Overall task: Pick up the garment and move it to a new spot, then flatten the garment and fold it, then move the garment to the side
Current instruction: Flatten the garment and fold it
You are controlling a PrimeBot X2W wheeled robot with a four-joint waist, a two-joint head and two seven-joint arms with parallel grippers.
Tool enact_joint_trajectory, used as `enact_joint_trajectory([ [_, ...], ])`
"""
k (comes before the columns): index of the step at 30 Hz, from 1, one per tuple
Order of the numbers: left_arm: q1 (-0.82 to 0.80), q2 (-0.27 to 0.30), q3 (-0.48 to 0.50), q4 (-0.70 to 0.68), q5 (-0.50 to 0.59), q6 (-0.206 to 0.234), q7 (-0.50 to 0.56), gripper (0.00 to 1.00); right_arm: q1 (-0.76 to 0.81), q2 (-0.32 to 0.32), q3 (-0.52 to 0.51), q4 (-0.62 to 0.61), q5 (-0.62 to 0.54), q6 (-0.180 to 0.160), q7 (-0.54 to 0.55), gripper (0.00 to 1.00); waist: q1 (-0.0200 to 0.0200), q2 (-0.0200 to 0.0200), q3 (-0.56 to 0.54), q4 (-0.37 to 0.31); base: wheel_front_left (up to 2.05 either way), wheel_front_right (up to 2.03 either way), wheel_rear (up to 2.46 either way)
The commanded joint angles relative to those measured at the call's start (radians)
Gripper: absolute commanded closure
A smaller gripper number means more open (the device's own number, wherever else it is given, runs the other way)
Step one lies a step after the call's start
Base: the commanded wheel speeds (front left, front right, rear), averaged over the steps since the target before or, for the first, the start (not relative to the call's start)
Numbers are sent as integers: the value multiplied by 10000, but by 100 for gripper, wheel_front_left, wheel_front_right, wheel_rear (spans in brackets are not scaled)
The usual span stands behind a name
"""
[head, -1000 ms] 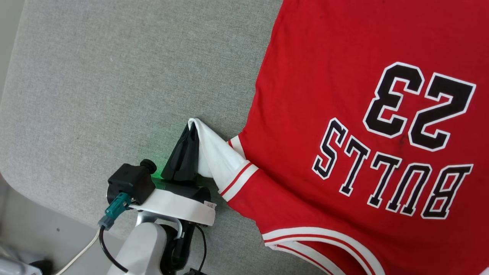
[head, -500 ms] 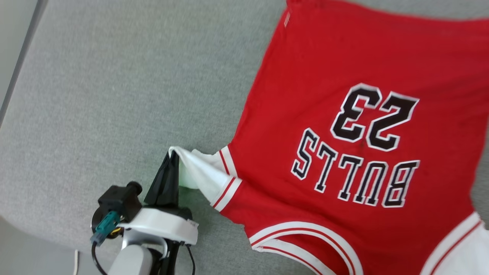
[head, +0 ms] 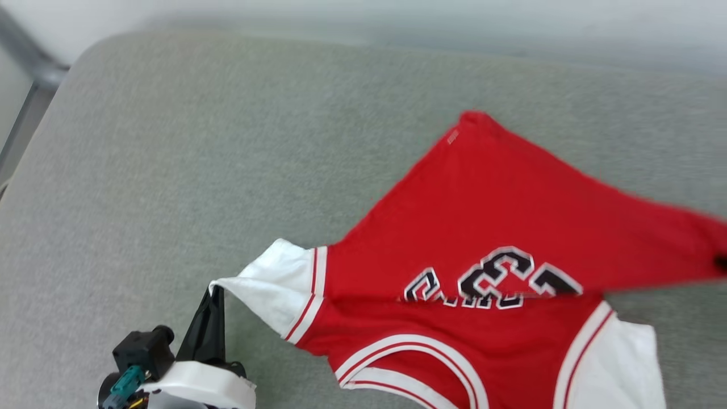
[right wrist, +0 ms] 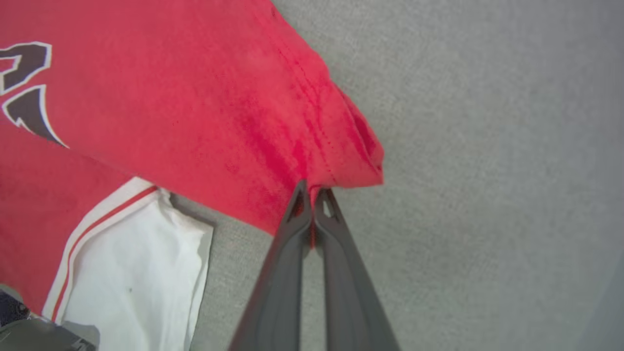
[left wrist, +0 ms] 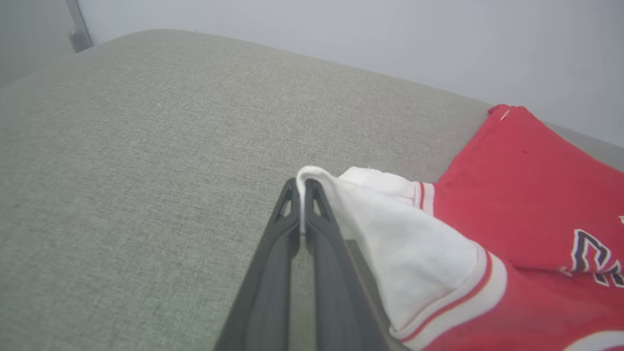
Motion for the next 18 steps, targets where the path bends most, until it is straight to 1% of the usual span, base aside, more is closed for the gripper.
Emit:
enact_joint_trajectory([
  [1,196,73,63,-69,-72,58,30,100,971,-73,-160,-159,216,-11,-180,100,1,0,-545,-499,0,0,0],
  [5,423,153,147,-183,-159,117,54,100,2713,-120,-354,-381,461,-11,-277,100,1,0,-719,-780,0,0,0],
  [10,603,215,190,-284,-202,179,117,100,4532,193,-576,-524,672,-11,-410,100,1,0,-799,-985,0,0,0],
  [14,674,263,190,-330,-231,198,129,100,5733,562,-772,-534,732,-11,-555,100,1,0,-801,-1048,0,0,0],
  [16,670,272,184,-342,-240,208,135,100,5974,635,-791,-533,686,-11,-612,100,1,0,-790,-1059,0,0,0],
  [18,642,290,181,-352,-255,221,126,100,6300,861,-780,-526,620,-11,-654,100,1,0,-765,-1075,0,0,0],
])
